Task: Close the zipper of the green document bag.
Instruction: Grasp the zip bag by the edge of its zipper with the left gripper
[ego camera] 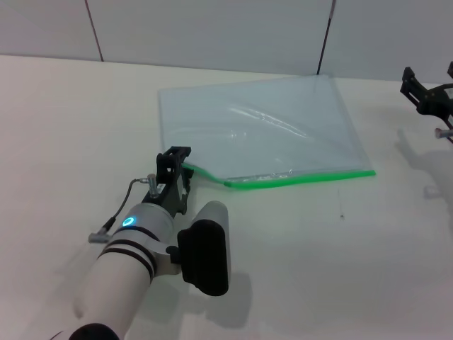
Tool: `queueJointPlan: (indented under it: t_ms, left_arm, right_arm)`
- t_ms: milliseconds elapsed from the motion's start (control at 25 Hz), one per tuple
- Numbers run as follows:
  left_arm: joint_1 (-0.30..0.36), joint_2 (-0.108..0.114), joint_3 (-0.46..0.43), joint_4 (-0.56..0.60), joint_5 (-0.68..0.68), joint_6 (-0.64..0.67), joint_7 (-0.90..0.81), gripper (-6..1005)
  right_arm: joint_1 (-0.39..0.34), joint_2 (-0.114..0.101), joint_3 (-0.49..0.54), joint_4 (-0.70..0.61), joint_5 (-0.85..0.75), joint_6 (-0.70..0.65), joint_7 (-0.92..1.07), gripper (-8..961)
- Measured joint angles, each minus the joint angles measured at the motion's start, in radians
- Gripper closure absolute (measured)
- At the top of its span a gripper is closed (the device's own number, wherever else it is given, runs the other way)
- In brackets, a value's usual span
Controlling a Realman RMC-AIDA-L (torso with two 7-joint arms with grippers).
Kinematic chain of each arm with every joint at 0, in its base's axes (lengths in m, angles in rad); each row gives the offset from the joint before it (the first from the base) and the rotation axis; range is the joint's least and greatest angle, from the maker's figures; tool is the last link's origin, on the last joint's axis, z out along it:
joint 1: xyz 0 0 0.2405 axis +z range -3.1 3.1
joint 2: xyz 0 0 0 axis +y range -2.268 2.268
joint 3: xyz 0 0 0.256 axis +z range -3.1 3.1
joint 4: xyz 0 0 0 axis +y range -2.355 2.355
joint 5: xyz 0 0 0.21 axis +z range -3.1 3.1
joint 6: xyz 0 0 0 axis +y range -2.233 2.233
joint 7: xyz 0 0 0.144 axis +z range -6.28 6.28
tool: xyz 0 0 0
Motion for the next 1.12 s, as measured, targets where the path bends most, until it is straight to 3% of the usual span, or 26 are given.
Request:
queueJointPlan:
  t_ms: [1120]
  left_arm:
    - [-0.004, 0.0, -0.002, 0.037, -0.049, -0.043, -0.004, 600]
  right_arm:
    - [0.0, -0.002, -0.005, 0.0, -0.006, 0.0, -0.009, 91]
